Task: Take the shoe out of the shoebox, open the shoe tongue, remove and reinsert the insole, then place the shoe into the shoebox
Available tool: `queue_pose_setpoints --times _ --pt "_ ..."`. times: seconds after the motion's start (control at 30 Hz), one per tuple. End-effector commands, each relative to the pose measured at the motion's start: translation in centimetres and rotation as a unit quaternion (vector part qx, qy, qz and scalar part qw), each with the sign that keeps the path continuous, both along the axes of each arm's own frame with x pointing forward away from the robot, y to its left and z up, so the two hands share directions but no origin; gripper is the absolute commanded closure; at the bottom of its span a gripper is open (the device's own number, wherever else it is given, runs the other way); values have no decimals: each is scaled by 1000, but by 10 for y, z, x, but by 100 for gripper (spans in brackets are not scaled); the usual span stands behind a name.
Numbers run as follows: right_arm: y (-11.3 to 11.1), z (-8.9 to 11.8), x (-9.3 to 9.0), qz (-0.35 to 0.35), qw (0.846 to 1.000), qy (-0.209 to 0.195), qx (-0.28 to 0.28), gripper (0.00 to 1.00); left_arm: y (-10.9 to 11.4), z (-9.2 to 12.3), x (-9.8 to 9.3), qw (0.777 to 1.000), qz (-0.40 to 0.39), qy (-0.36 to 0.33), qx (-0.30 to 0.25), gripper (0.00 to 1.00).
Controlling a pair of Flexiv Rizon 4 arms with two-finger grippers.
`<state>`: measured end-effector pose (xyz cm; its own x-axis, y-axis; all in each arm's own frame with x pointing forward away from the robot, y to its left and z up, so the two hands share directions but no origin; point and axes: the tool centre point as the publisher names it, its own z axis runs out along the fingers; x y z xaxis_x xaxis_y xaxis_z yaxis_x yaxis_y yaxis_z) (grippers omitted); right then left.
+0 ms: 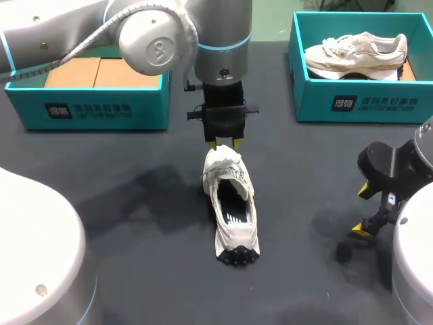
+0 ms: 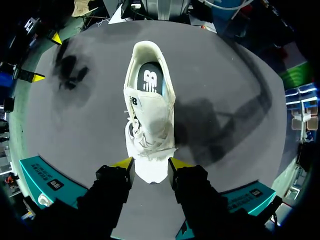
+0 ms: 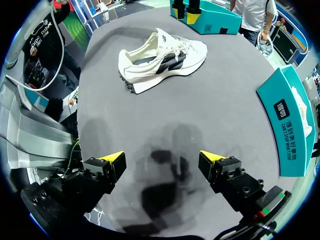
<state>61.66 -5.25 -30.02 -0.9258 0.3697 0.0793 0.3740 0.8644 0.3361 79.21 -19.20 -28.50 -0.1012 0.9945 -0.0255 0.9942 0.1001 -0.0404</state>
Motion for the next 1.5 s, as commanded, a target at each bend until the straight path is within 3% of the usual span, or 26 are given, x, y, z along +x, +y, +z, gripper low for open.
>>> queue_pose_setpoints --times 0.03,0.27,0.57,0.77,0.9,1.1,1.2,1.3,1.5 --pt "0 0 -3 -1 1000 -2 0 0 -4 -10 -2 1000 -4 5 4 59" --pt "0 0 -3 -1 1000 -2 0 0 -10 -25 -16 1000 -17 25 2 62" --pt "0 0 -3 -1 1000 -2 0 0 -11 -42 -52 998 -42 42 -1 60" --pt "0 0 -3 -1 1000 -2 0 0 -9 -55 -72 997 -48 58 -10 65" --pt "0 0 -3 -1 1000 -2 0 0 -6 -55 -75 997 -43 60 -12 68" --pt "0 0 -3 -1 1000 -2 0 0 -2 -27 -72 998 -44 29 -32 67" --pt "0 0 -3 -1 1000 -2 0 0 -7 -24 -69 998 -43 26 -36 67" --pt "0 0 -3 -1 1000 -2 0 0 -15 -30 -69 998 -47 32 -39 69" --pt "0 0 -3 -1 1000 -2 0 0 -19 -64 -78 996 -50 68 -22 73"
